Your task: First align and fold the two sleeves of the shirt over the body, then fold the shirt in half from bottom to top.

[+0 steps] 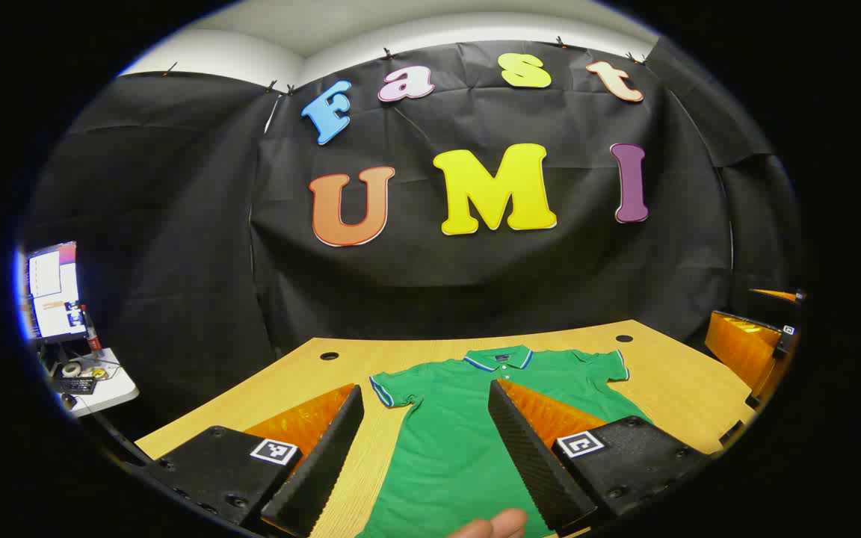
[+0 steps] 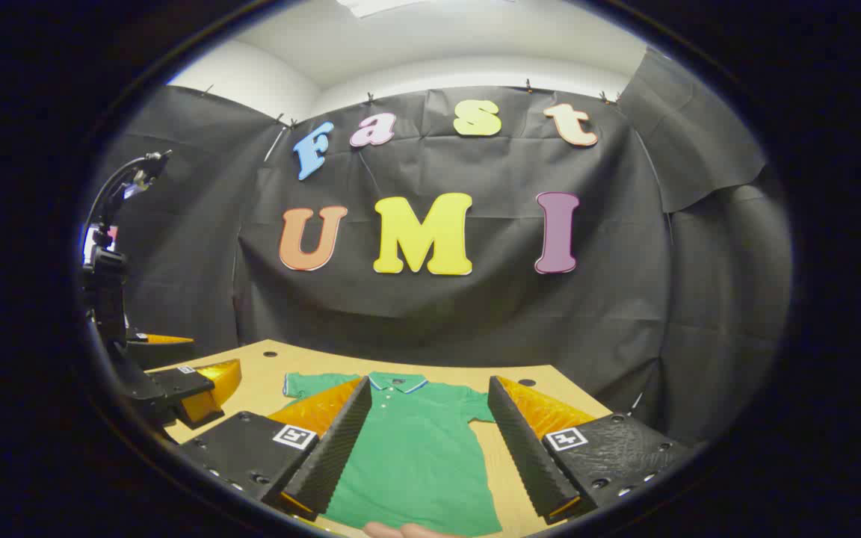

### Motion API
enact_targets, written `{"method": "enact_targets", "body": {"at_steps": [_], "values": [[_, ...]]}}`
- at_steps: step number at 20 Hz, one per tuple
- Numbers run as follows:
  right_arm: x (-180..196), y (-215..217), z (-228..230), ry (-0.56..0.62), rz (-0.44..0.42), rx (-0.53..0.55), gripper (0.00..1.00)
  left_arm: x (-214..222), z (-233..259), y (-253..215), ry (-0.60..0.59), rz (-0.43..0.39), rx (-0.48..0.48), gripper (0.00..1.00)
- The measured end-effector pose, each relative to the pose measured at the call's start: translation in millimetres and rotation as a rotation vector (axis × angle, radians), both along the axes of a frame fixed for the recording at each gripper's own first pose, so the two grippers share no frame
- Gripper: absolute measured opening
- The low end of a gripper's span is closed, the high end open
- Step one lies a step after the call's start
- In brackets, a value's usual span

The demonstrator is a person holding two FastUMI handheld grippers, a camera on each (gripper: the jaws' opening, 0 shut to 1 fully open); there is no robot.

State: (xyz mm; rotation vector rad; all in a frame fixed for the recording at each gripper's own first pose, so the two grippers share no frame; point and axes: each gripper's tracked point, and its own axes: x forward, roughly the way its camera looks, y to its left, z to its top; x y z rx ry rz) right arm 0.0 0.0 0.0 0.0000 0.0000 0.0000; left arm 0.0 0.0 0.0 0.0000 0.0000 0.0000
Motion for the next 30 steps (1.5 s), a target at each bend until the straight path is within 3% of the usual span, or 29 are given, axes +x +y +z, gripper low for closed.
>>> {"method": "enact_targets", "body": {"at_steps": [11,19,24,30], "values": [[5.5,-20.2,-5.9,-0.002,-0.024,0.014,0.95,2.9,-2.1,-6.6,0.000,-0.034,0.001,1.00],[40.0,-38.0,-4.6,-0.006,-0.054,0.006,0.95,6.5,-2.9,-3.8,-0.012,-0.022,0.032,1.00],[115.0,-73.5,-16.9,0.041,-0.100,-0.004,0.94,13.1,-13.5,-9.9,0.021,-0.049,0.007,1.00],[243.3,-137.1,-80.6,0.198,-0.241,-0.014,0.95,21.4,-23.2,-5.7,0.046,-0.030,0.026,1.00]]}}
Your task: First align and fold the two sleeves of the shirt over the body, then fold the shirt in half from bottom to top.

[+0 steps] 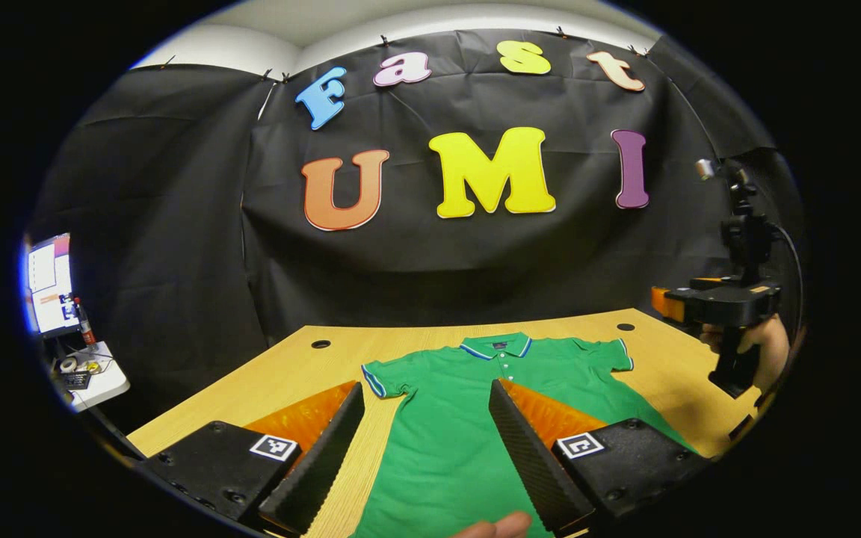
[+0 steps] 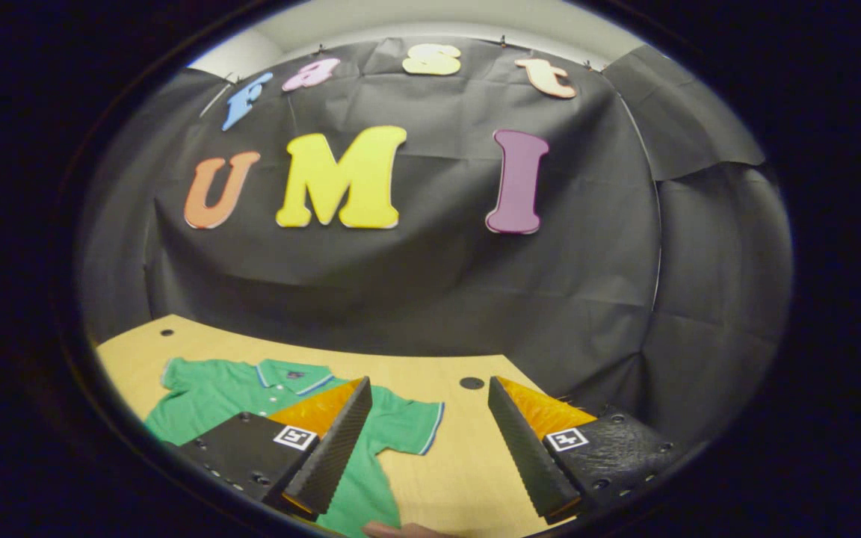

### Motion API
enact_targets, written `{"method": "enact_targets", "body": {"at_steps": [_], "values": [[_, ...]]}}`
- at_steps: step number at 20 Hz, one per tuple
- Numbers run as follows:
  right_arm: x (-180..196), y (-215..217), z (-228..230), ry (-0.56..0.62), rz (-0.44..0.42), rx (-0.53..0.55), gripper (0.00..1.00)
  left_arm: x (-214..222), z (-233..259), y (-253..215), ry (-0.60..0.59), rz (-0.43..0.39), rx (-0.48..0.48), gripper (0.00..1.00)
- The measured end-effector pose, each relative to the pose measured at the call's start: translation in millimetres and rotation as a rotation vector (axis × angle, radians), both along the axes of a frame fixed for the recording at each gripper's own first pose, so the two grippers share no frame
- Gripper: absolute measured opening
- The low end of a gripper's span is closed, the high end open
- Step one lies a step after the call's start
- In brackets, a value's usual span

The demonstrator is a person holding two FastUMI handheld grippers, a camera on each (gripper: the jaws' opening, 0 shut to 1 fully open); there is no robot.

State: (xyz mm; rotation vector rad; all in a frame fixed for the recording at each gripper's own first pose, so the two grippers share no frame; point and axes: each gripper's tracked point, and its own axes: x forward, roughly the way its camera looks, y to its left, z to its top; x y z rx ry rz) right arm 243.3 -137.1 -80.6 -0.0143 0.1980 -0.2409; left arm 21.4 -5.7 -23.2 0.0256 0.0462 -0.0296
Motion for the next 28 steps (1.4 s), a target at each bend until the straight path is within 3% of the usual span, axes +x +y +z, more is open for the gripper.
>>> {"method": "enact_targets", "body": {"at_steps": [3,8,11,16,17,20,21,23,28], "values": [[56.7,-19.7,-53.5,0.130,-0.044,-0.011,0.96,1.6,-1.2,1.3,0.007,-0.004,-0.011,1.00],[111.1,-43.5,-127.8,0.293,-0.091,0.027,0.95,8.4,-8.4,9.7,0.034,0.002,-0.033,1.00],[116.5,-50.7,-157.8,0.396,-0.115,0.106,0.95,14.8,-14.0,16.9,0.054,0.020,-0.043,1.00],[116.5,-49.7,-153.2,0.403,-0.102,0.239,0.92,22.0,-25.6,18.1,0.096,0.031,-0.052,1.00],[119.2,-50.1,-154.7,0.401,-0.103,0.235,0.84,21.8,-25.6,18.0,0.094,0.031,-0.047,1.00],[123.1,-35.6,-157.1,0.402,-0.055,0.236,0.44,21.7,-24.8,14.5,0.089,0.023,-0.036,1.00],[123.8,-33.1,-158.5,0.409,-0.047,0.213,0.22,20.8,-24.7,13.1,0.089,0.020,-0.036,1.00],[125.0,-31.9,-156.6,0.421,-0.053,0.131,0.05,19.4,-23.5,12.3,0.093,0.021,-0.032,1.00],[128.1,-15.1,-126.6,0.391,-0.025,0.109,0.00,15.9,-15.3,19.1,0.062,0.027,-0.027,1.00]]}}
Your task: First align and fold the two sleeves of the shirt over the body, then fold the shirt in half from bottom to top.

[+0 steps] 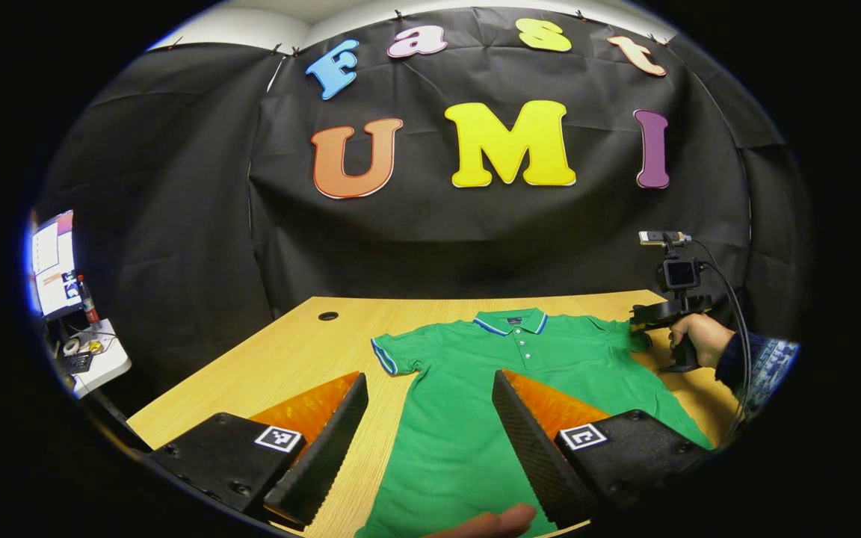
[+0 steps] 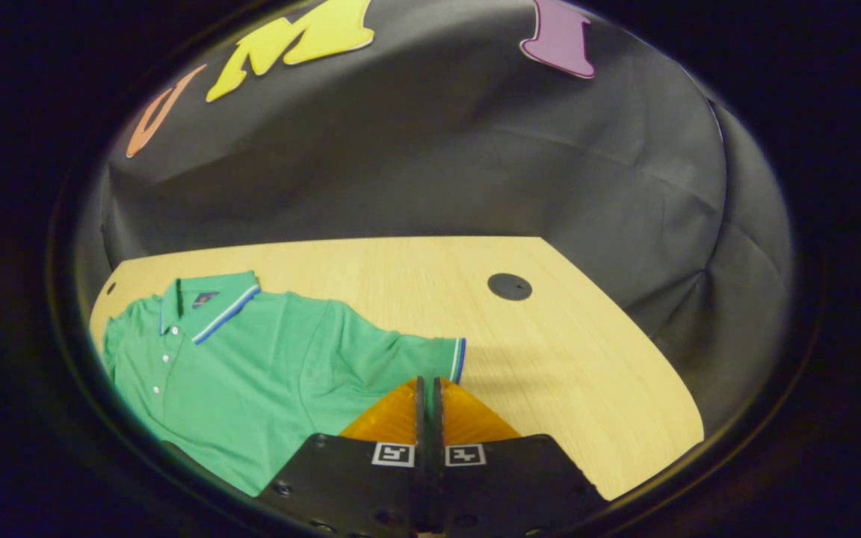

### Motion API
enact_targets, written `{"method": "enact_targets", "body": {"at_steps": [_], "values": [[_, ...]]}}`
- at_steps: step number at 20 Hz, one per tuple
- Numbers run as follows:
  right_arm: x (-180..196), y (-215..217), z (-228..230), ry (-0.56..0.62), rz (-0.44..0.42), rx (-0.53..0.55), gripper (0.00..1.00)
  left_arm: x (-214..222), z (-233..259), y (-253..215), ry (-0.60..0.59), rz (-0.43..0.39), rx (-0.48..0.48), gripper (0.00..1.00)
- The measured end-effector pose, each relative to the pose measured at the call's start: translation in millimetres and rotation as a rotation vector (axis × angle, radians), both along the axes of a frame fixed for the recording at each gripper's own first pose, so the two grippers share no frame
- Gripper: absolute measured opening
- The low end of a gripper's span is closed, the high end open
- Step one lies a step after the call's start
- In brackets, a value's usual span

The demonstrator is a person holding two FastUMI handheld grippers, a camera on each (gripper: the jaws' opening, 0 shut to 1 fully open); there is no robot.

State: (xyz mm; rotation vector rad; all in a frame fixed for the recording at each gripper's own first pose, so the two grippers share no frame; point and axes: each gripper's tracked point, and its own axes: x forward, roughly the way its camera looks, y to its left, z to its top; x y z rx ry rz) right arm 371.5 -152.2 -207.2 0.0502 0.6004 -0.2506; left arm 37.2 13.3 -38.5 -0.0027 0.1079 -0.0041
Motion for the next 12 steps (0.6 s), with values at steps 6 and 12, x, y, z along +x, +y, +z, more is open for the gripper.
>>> {"method": "enact_targets", "body": {"at_steps": [6,12], "values": [[-0.7,45.5,67.1,-0.100,0.099,-0.092,0.00,0.7,-1.9,17.8,0.018,0.033,-0.031,1.00],[5.7,118.4,82.0,-0.132,0.188,-0.125,0.00,-3.9,6.9,28.7,-0.007,0.052,-0.038,1.00]]}}
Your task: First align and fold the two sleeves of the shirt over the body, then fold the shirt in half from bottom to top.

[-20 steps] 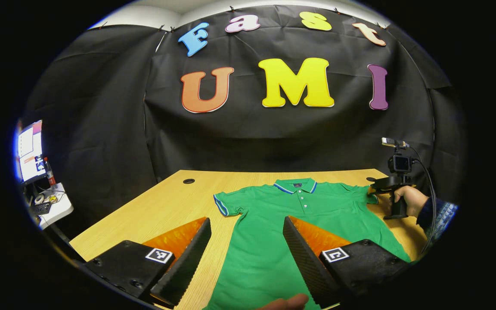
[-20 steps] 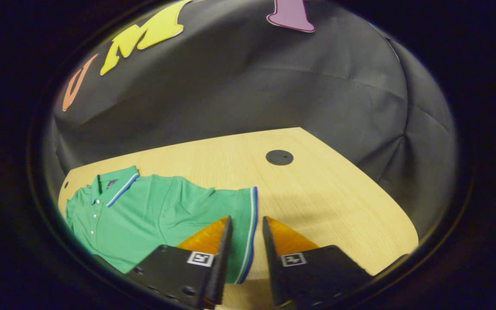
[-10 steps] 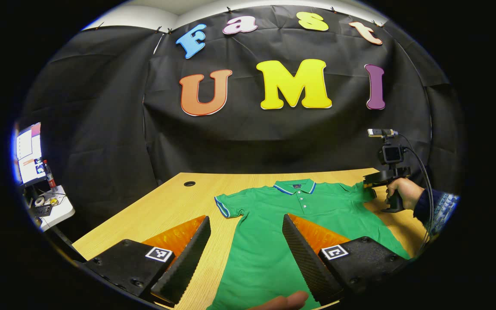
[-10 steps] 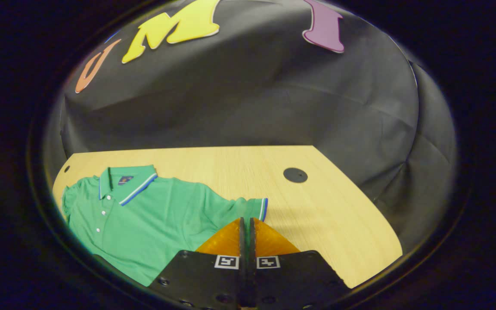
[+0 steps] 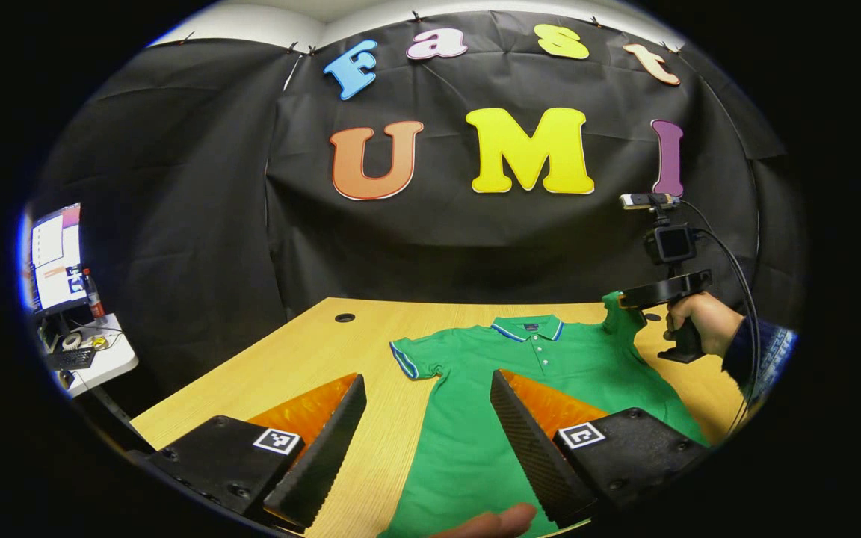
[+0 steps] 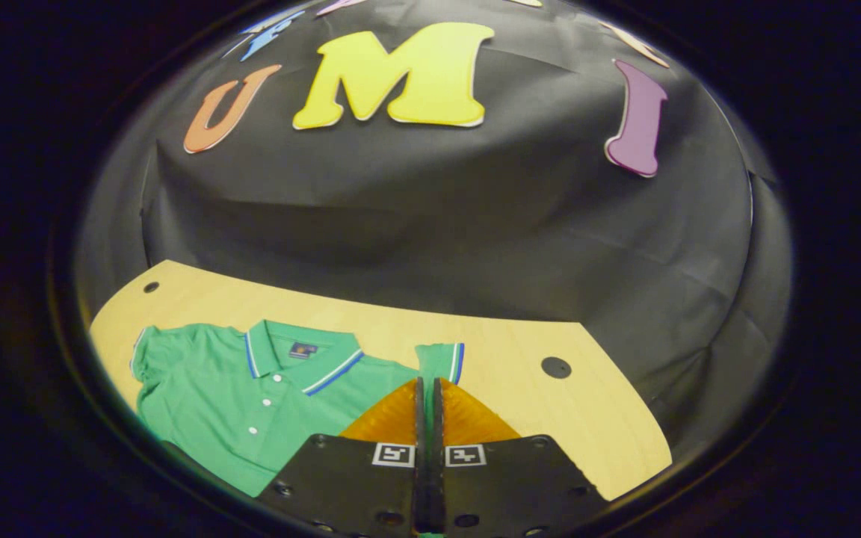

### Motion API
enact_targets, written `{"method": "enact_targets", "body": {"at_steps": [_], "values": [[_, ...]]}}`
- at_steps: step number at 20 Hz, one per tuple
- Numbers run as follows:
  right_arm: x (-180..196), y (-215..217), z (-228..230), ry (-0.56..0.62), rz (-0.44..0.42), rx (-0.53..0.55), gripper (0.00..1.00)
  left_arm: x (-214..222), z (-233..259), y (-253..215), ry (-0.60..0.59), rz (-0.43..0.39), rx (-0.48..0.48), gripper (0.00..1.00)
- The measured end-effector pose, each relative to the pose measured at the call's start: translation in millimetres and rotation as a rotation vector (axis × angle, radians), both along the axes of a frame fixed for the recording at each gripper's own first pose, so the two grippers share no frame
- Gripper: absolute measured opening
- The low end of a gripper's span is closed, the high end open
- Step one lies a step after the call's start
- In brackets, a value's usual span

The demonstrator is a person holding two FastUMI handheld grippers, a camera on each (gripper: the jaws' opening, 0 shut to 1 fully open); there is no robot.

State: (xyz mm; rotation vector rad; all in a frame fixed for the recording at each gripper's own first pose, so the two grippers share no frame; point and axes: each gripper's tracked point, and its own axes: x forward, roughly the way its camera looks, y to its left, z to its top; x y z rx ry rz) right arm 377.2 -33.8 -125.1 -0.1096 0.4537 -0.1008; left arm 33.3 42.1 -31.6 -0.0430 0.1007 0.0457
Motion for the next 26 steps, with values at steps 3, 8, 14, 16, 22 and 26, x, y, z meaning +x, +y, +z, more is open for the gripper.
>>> {"method": "enact_targets", "body": {"at_steps": [3,8,14,16,22,26], "values": [[1.7,43.1,-2.8,0.005,0.060,0.039,0.10,-1.1,2.2,2.1,-0.006,0.003,-0.001,1.00],[-9.0,67.3,18.1,-0.056,0.081,0.063,0.93,-1.3,5.5,6.4,-0.013,0.008,-0.011,1.00],[-51.8,76.8,61.9,-0.127,0.115,0.112,0.95,-3.4,6.4,1.9,-0.011,-0.002,-0.017,1.00],[-75.3,76.9,79.3,-0.161,0.136,0.111,0.95,-3.6,10.7,-2.3,-0.026,-0.008,-0.012,1.00],[-145.8,82.2,122.7,-0.250,0.211,0.047,0.95,-9.8,19.5,-15.9,-0.074,-0.020,0.031,1.00],[-206.3,82.0,141.4,-0.317,0.253,0.014,0.95,-4.6,15.9,-31.2,-0.072,-0.046,0.016,1.00]]}}
